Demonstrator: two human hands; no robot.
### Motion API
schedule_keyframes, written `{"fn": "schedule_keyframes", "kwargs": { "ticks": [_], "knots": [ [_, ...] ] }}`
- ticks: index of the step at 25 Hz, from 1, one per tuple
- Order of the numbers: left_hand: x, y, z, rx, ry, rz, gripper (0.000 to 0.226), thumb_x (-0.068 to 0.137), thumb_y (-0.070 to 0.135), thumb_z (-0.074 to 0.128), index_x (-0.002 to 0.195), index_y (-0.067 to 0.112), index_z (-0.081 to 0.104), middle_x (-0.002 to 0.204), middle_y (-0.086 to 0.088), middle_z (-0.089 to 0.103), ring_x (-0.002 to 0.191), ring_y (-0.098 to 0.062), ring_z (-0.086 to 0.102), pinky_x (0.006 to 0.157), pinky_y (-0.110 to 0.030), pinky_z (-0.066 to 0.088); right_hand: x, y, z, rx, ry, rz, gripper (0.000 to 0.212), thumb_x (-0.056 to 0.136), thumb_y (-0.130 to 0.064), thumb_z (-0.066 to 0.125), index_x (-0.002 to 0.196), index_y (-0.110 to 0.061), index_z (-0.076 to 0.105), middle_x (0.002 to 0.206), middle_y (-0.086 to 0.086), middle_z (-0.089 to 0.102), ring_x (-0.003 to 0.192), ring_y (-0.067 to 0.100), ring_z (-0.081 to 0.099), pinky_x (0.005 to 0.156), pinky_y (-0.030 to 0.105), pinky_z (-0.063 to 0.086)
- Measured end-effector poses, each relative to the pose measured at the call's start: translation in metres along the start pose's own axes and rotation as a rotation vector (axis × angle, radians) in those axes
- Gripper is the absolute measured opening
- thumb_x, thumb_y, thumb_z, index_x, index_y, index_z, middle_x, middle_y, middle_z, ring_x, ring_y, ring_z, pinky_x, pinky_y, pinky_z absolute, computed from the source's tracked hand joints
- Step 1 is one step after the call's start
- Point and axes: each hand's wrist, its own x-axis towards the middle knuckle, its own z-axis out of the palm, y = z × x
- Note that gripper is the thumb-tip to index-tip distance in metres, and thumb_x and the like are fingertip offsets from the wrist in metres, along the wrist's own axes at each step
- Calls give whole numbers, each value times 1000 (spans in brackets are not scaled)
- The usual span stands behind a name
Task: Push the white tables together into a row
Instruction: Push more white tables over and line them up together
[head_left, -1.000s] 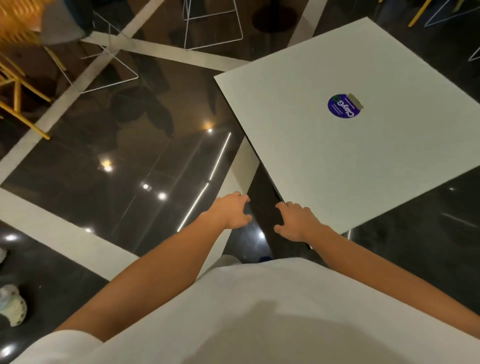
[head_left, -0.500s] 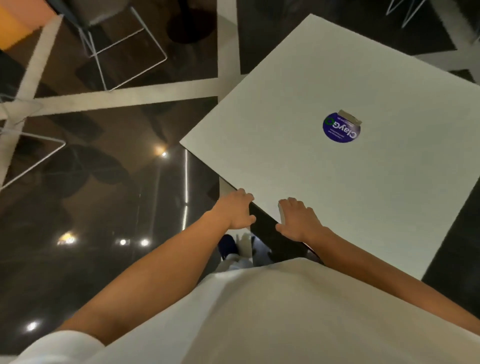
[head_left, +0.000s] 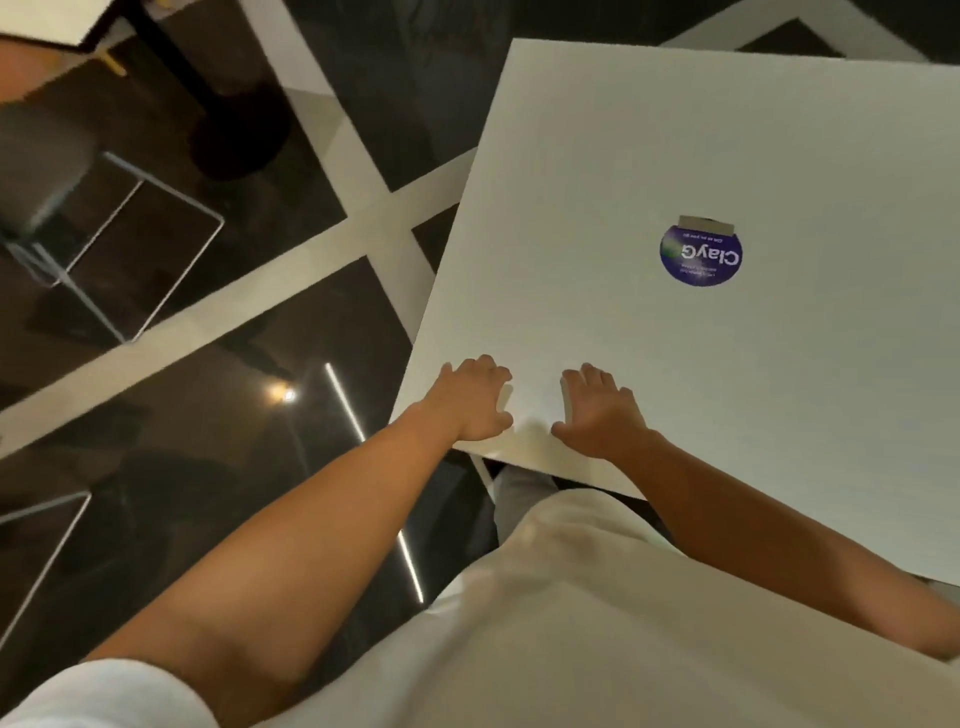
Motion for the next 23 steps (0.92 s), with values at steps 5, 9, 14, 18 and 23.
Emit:
{"fn": "schedule_keyframes", "kwargs": {
  "ticks": [5,9,14,18,23],
  "knots": [
    [66,-45,-43,163,-53,169,66,92,43,56,149,19,35,153,-9,34,136,-29,36,114,-47,25,54,-31,-2,65,87,193,75,84,-53,61,140,-12,33,146,14,35,134,31,35,103,49,41],
    [95,-80,-73,270,-96,266,66,93,41,55,151,19,32,156,-8,30,139,-28,33,117,-47,23,83,-65,-9,186,53,336,80,86,-54,58,146,-14,25,158,15,17,145,34,16,110,52,32],
    [130,-110,-102,384,-157,396,68,93,38,53,153,19,28,158,-8,26,142,-26,28,118,-46,21,99,-95,-15,291,59,469,82,88,-53,57,149,-14,20,161,16,11,148,33,9,114,54,27],
    [172,-129,-123,448,-176,560,72,90,31,55,153,17,25,161,-10,18,146,-27,18,119,-50,15,112,-120,-14,397,90,643,84,89,-53,56,151,-13,18,162,17,8,149,34,7,116,54,24],
    [216,-149,-151,592,-200,848,71,86,29,55,150,17,27,161,-13,17,146,-28,16,118,-52,15,146,-177,-25,510,192,907,76,84,-52,60,142,-13,30,155,18,23,142,36,23,108,56,34]
  ]
}}
